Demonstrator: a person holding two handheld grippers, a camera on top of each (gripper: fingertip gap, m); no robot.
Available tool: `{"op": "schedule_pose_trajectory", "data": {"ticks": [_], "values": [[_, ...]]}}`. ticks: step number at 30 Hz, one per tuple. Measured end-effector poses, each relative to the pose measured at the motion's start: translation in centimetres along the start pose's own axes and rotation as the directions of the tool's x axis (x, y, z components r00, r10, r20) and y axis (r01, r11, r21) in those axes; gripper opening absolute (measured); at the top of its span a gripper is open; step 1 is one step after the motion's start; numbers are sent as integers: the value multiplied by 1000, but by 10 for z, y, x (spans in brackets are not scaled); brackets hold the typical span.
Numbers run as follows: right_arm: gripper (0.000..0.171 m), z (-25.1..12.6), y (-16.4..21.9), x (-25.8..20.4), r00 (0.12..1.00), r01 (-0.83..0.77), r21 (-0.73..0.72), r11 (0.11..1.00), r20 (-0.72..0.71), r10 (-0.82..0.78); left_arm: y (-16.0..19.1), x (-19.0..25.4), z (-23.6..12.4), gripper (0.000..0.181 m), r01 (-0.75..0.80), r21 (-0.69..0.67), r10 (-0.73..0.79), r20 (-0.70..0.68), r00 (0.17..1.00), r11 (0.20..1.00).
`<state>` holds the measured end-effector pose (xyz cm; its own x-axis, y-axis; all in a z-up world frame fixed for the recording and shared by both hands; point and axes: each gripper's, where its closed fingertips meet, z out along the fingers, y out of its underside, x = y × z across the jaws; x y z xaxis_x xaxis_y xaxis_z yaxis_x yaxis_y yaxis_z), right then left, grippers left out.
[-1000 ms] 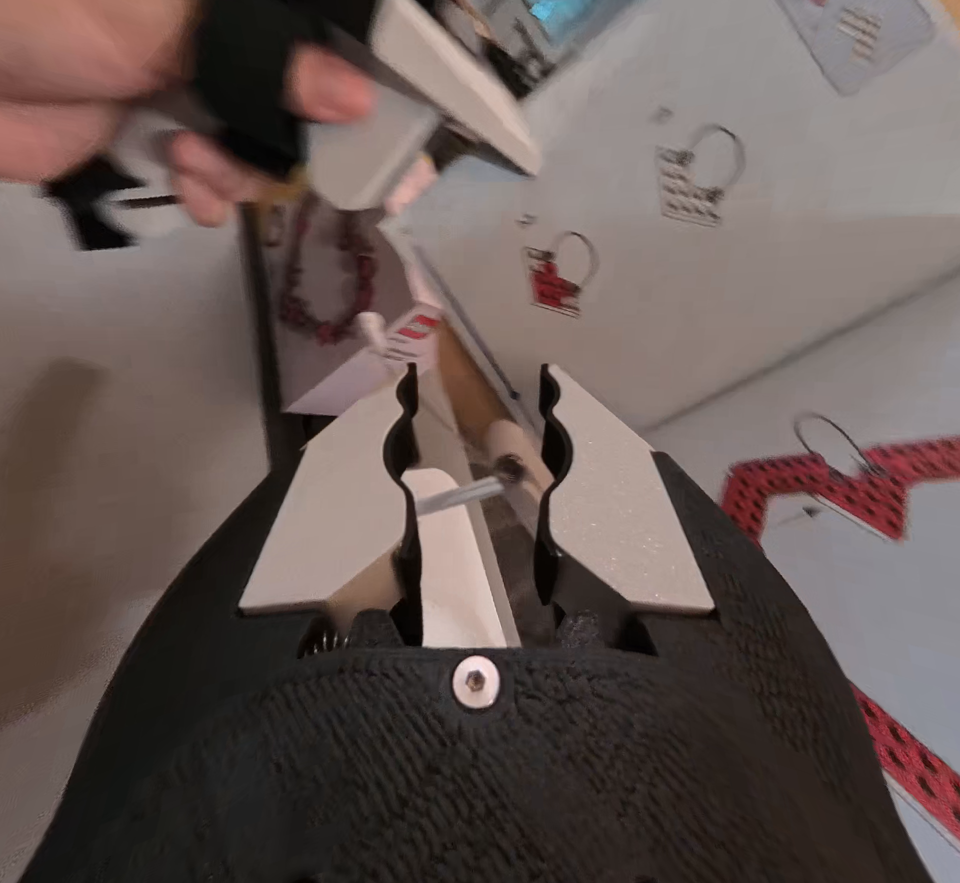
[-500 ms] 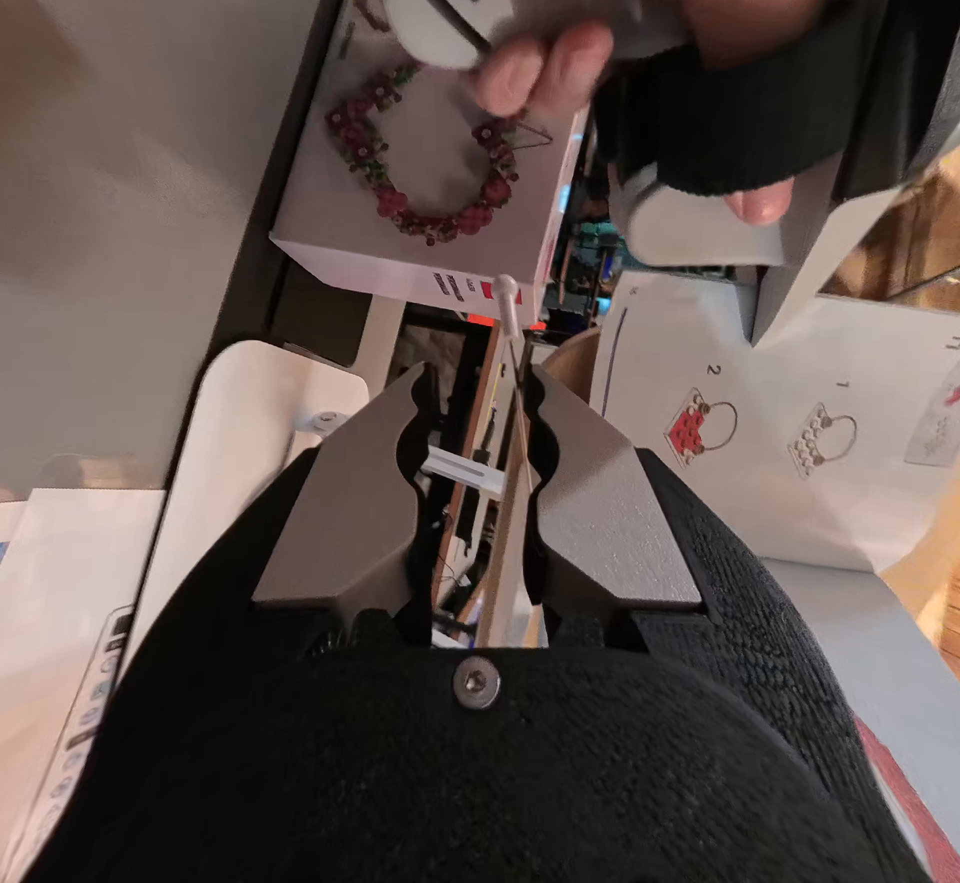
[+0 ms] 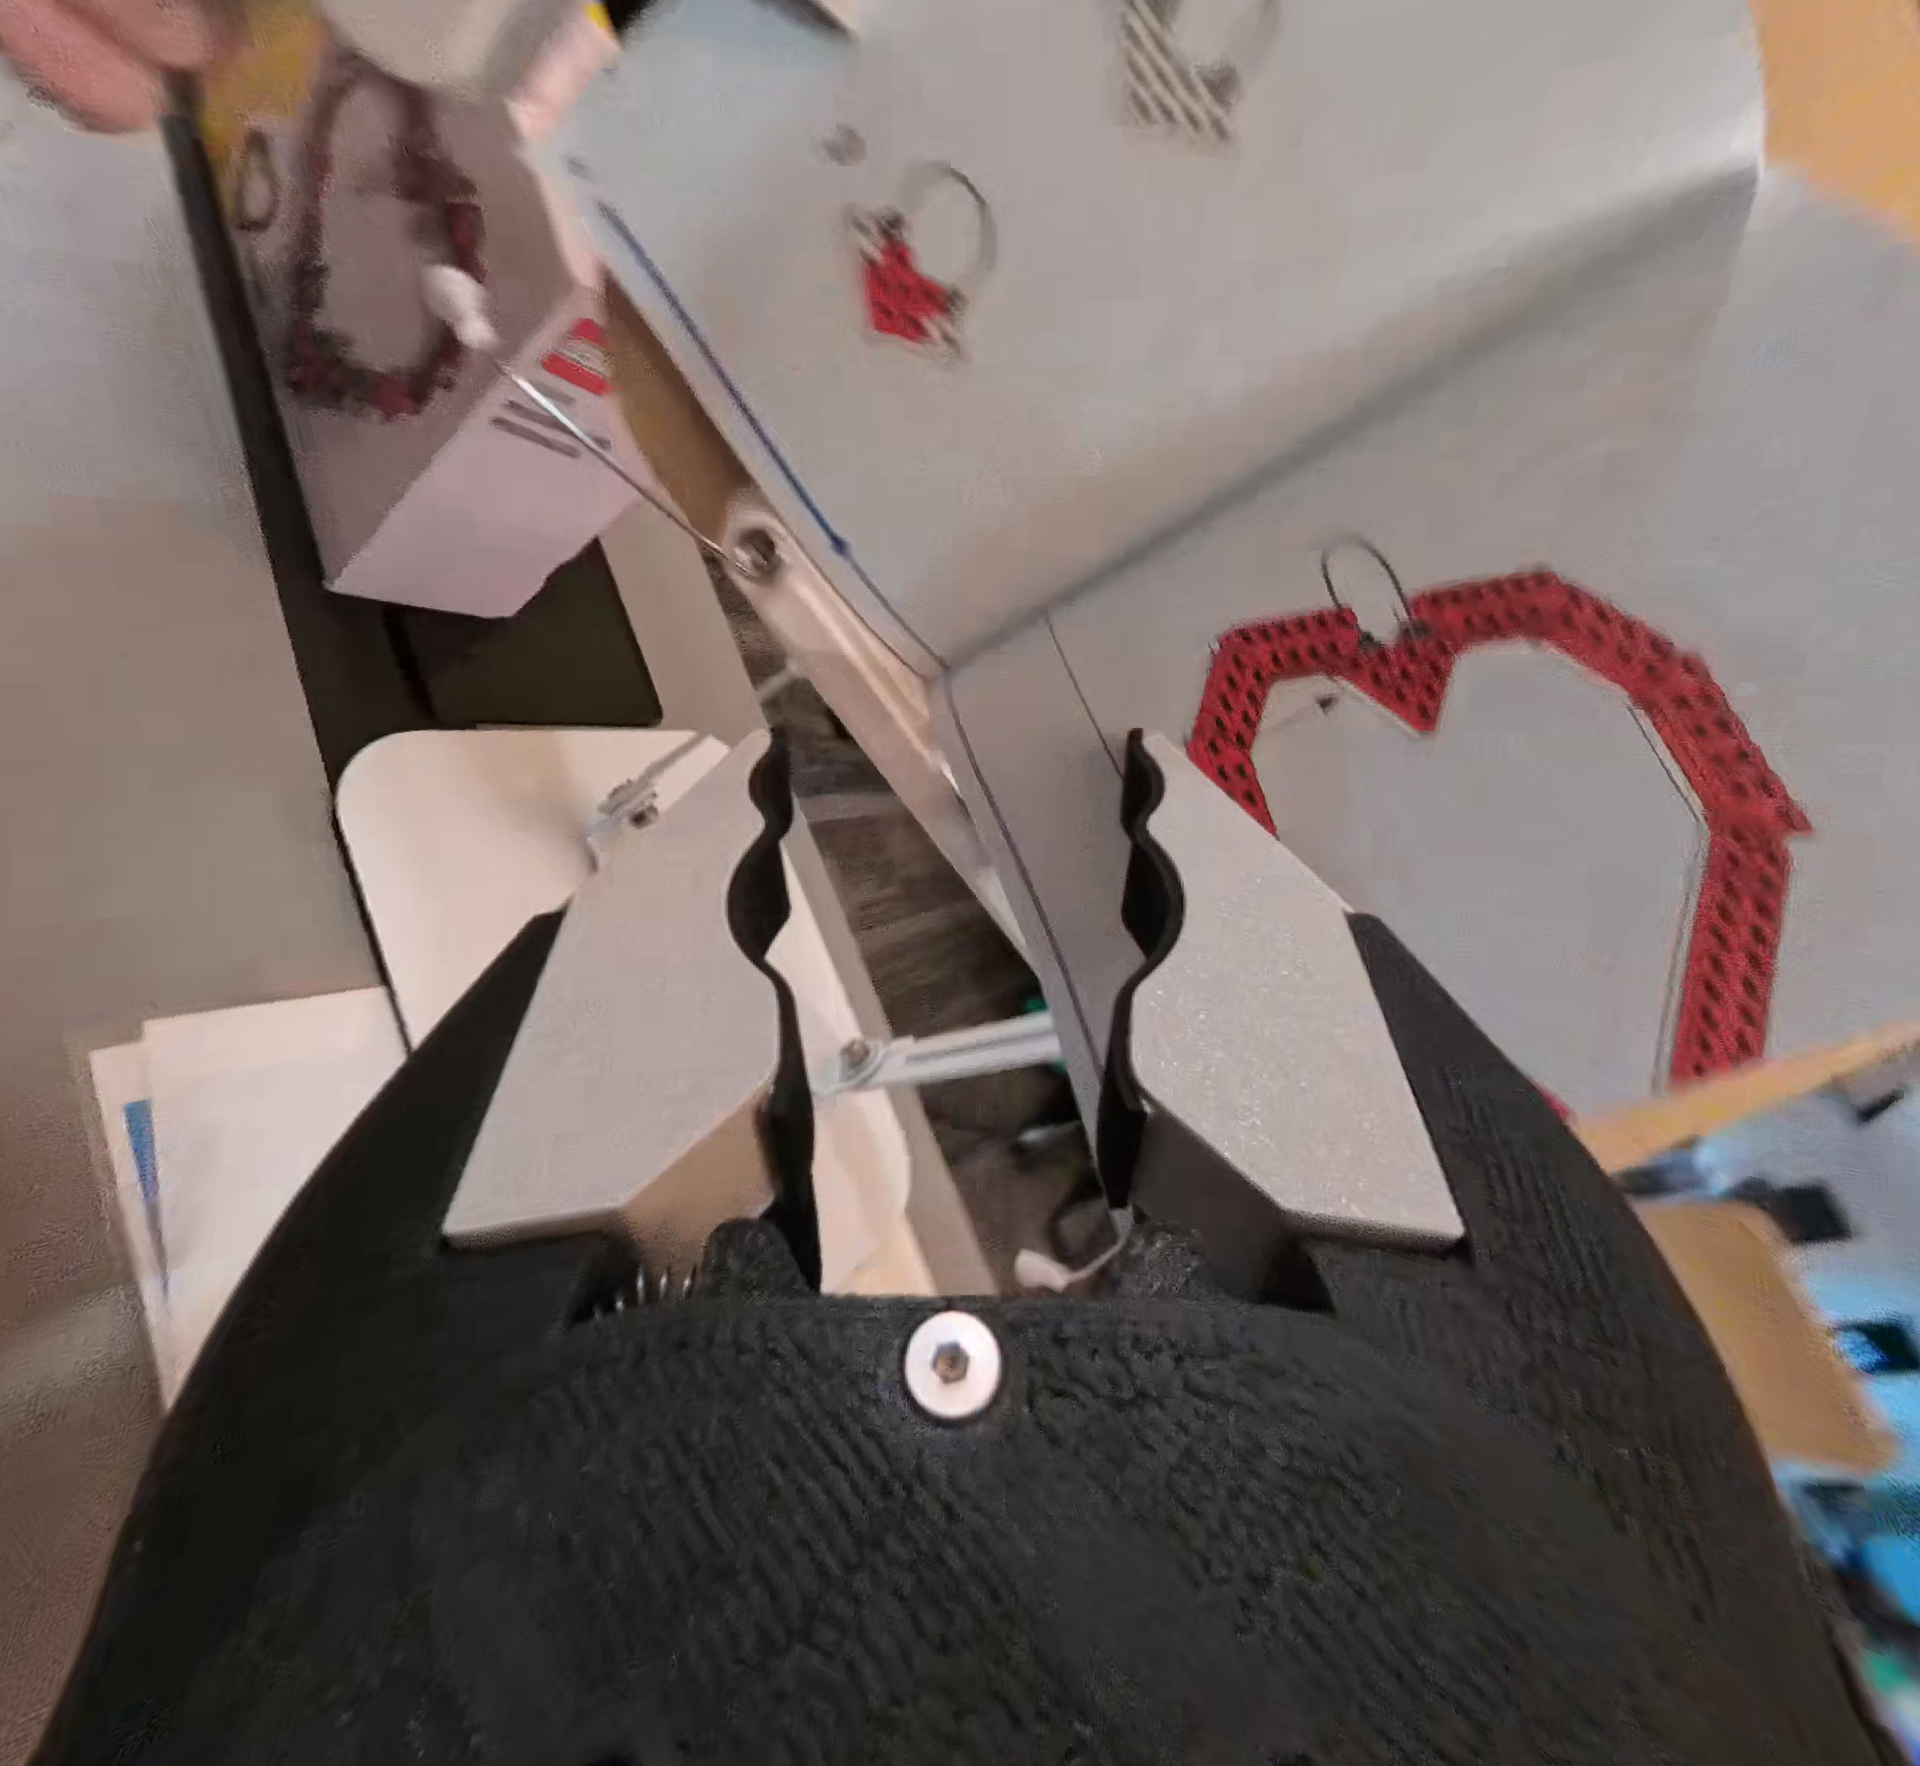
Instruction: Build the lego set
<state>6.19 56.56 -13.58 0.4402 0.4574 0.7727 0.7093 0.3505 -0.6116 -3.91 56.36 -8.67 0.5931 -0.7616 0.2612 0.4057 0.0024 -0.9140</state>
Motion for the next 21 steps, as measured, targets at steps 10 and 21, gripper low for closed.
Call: {"op": "schedule_pose_trajectory", "data": {"ticks": [10,21], "values": [[73,8,11,-2,1000,-8,-49,999,4,8,-1,-2,1,0,-17,18,16,28,999,1000],[38,57,-38,-89,567,823,-73,563,79,-820,-2,-5,-2,0,-88,-27,89,29,996,996]]}}
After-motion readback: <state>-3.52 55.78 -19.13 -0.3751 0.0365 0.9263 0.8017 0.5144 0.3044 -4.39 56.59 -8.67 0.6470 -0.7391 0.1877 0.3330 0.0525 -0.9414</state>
